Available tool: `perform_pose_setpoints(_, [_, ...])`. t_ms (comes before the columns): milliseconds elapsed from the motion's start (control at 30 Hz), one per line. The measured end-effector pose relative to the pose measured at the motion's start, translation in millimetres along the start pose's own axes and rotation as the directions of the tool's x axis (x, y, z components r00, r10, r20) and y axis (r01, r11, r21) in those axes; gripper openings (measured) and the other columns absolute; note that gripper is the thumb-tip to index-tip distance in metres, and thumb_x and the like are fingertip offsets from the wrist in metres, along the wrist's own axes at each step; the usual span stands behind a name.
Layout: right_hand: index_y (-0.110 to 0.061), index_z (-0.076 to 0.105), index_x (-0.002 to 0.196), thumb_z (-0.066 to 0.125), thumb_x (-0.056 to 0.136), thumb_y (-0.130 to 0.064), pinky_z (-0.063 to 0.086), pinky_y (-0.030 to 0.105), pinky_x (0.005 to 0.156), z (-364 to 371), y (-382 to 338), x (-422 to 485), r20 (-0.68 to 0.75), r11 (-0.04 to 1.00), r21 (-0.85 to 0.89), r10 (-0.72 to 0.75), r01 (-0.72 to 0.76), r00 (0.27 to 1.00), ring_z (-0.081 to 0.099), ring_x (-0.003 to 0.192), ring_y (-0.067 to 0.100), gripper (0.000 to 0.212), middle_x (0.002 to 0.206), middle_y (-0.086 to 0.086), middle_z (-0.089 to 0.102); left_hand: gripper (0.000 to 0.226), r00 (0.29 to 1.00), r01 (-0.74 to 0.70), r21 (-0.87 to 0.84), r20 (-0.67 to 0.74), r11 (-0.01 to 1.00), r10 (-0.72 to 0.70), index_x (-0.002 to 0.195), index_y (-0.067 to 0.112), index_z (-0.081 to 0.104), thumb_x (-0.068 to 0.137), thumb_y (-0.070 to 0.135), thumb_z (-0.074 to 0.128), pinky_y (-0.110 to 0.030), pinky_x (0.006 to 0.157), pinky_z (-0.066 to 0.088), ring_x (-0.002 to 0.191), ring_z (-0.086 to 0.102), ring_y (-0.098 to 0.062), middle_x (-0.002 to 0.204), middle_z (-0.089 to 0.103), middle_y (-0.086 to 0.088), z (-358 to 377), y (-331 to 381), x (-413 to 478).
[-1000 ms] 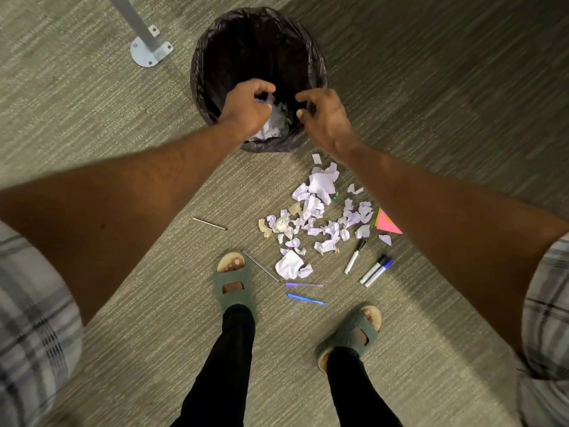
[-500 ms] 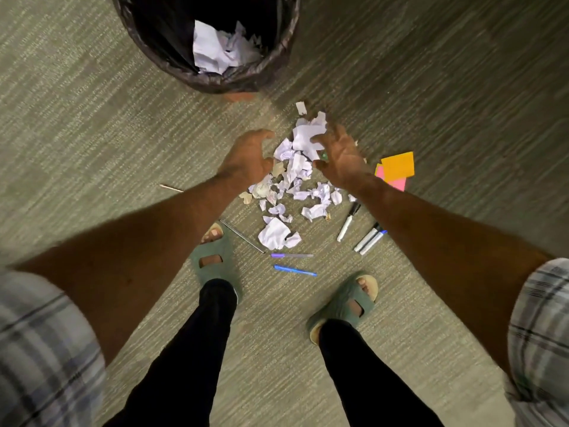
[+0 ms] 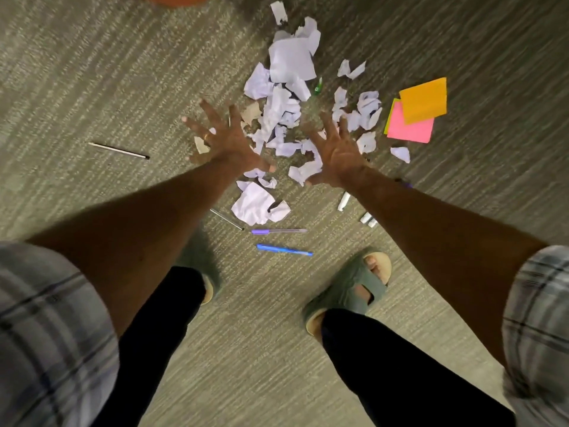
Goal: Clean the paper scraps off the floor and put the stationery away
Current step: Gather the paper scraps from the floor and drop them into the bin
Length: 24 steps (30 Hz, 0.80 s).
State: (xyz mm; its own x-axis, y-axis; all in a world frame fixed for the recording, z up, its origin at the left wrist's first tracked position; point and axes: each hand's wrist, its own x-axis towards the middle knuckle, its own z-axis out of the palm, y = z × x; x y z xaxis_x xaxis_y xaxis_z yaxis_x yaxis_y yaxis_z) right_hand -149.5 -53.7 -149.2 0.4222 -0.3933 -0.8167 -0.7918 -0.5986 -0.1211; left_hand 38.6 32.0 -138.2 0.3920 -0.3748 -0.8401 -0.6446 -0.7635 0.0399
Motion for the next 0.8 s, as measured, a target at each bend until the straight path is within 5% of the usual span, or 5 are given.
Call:
perform_pose_setpoints(233, [-0.041,-0.009,0.154,0.081,0.078,-0.038,0.035,0.064,0.112,58.2,4.9,24.2,-0.158,0.992,-0.059,-0.123,0.115,0.980,-0.006,0.150,0.050,0.118,0.167,0.007,-0.012,0.148,0.999,0.000,-0.117,-0.054,0.993,-0.006,0.158,0.036,-0.013,0.054,0.058,0.090,-0.067,0.118,0.005,0.145,-0.019,-0.058,0.161,-0.033,-0.018,47.0,-17.3,33.5])
perform_pose_setpoints(333, [-0.045,-0.011,0.153,0.071,0.086,-0.004,0.046,0.055,0.107,69.4,3.5,28.5,-0.249,0.987,-0.092,-0.149,0.129,0.957,-0.003,0.152,0.045,0.113,0.167,0.005,-0.013,0.139,0.992,-0.033,-0.141,-0.122,0.990,0.016,0.159,0.038,-0.006,0.060,0.055,0.089,-0.063,0.120,0.009,0.149,-0.013,-0.055,0.164,-0.024,-0.018,59.4,-17.1,35.8])
perform_pose_setpoints(433, [-0.050,-0.010,0.151,0.046,0.079,0.025,0.060,0.050,0.087,74.8,-0.8,31.5,-0.257,0.974,-0.125,-0.215,0.188,0.942,-0.008,0.151,0.039,0.119,0.166,-0.002,-0.016,0.115,0.970,-0.133,-0.189,-0.228,0.973,0.088,0.160,0.036,0.008,0.075,0.046,0.084,-0.060,0.121,0.010,0.150,-0.009,-0.053,0.167,-0.015,-0.017,66.3,-21.3,34.8])
perform_pose_setpoints(567, [-0.047,-0.007,0.152,0.034,0.071,0.028,0.062,0.046,0.076,76.6,-15.2,33.4,-0.242,0.951,-0.190,-0.287,0.245,0.927,-0.005,0.152,0.044,0.118,0.166,-0.001,-0.017,0.086,0.918,-0.271,-0.092,-0.325,0.958,0.228,0.160,0.031,0.018,0.092,0.025,0.071,-0.056,0.119,0.027,0.154,-0.002,-0.044,0.169,-0.010,-0.010,77.2,-20.1,21.3])
perform_pose_setpoints(800, [-0.033,0.028,0.152,0.034,0.065,0.027,0.059,0.046,0.086,71.3,-40.4,29.3,-0.282,0.959,-0.161,-0.273,0.235,0.920,0.013,0.152,0.039,0.106,0.166,0.001,0.001,0.068,0.881,-0.280,0.023,-0.392,0.960,0.266,0.150,0.022,0.039,0.092,-0.008,0.059,-0.050,0.110,0.046,0.149,0.020,-0.039,0.165,0.015,-0.009,76.0,-6.0,12.2])
